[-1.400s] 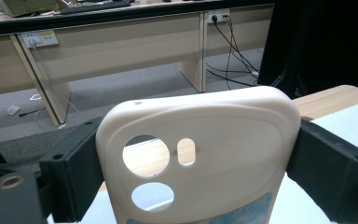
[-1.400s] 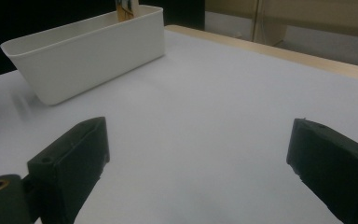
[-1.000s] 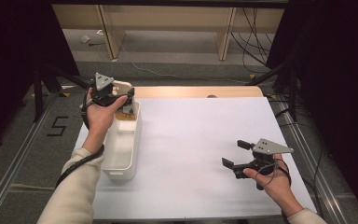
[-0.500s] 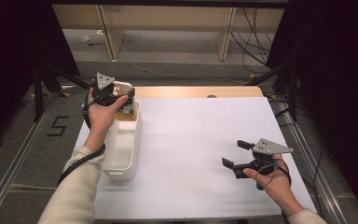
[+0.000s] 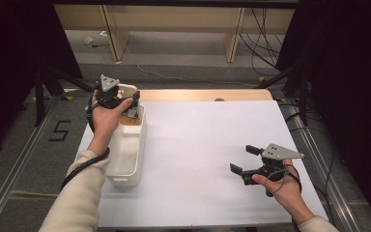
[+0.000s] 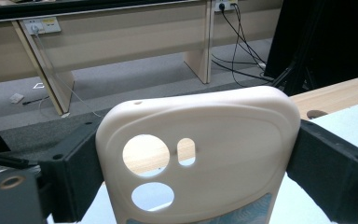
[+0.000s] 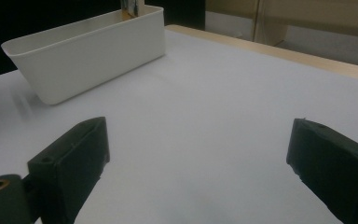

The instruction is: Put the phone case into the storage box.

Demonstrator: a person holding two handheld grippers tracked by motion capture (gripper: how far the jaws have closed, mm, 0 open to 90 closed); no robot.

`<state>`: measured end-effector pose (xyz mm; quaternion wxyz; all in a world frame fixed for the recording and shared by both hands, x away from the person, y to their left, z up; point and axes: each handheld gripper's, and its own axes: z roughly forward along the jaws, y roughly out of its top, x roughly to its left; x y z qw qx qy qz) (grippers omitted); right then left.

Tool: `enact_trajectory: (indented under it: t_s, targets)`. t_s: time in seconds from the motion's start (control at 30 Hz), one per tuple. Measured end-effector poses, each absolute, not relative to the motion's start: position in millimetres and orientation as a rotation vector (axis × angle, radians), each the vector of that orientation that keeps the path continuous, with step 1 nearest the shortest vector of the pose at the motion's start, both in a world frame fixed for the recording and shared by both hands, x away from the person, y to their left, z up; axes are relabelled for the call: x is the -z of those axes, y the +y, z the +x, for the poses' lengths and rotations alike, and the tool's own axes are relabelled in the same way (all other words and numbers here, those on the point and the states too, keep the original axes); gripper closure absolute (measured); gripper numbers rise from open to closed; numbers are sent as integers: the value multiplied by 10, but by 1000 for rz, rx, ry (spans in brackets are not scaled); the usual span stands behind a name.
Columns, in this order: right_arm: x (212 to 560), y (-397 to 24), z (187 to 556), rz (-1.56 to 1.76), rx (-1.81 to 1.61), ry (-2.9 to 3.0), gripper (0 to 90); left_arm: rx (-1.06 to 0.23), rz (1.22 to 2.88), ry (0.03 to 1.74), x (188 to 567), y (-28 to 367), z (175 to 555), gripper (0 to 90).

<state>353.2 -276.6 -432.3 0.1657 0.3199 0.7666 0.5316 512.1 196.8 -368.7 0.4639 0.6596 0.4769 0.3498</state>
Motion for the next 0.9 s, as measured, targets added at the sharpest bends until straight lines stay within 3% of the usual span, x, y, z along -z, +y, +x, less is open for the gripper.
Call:
enact_trajectory:
  t_s: [0.9]
  targets:
    - [4329, -2765, 3537, 911, -1515, 2183, 68, -844, 1658, 1221, 3808, 1937, 5279, 102]
